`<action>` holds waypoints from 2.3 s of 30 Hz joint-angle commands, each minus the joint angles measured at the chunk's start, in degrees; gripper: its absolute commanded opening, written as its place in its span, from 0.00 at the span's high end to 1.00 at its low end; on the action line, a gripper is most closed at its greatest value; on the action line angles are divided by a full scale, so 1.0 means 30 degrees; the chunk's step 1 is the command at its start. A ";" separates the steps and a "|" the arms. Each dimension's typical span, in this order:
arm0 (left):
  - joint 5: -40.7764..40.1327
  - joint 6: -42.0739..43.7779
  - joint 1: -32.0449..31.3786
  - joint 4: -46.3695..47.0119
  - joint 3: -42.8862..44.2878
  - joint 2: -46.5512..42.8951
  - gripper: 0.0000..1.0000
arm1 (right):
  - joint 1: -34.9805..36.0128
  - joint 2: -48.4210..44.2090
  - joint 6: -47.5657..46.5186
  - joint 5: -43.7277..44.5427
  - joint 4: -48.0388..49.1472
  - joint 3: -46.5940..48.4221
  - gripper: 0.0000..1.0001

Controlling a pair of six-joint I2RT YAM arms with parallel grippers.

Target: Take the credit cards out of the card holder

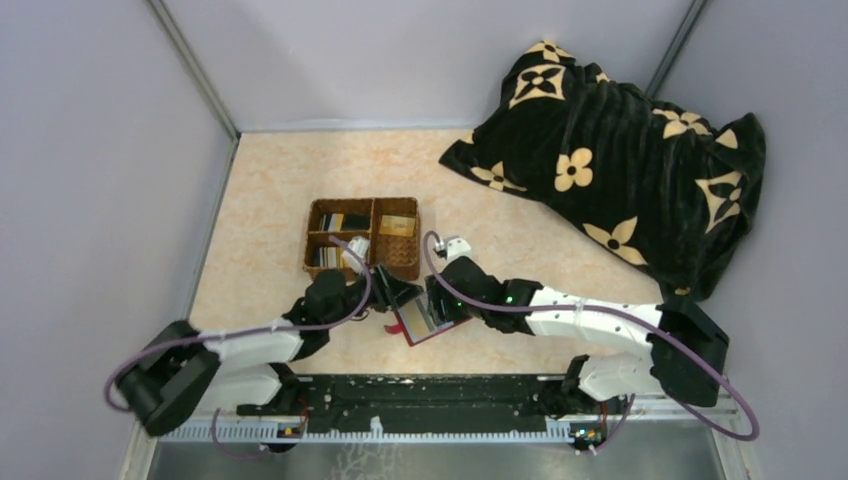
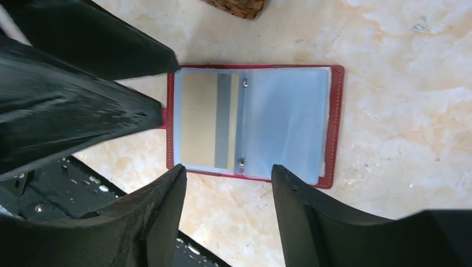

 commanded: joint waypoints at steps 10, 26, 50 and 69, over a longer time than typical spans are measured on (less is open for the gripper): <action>-0.6477 -0.0252 0.0086 -1.2163 -0.3320 -1.1873 0.39 | 0.1312 0.5530 -0.0542 -0.0213 0.0631 0.4063 0.30; -0.7300 -0.0345 0.0109 -1.4350 -0.3189 -1.3699 0.25 | 0.1591 0.9159 -0.0971 -0.0293 0.0188 0.5426 0.27; -0.6892 -0.0202 0.0116 -1.3625 -0.3184 -1.3152 0.25 | 0.1712 0.8484 0.0881 -0.1526 0.2230 0.3340 0.37; -0.3756 0.0134 0.0087 -0.9267 -0.1977 -1.0224 0.25 | 0.1426 0.5730 0.1808 -0.2378 0.3205 0.2171 0.57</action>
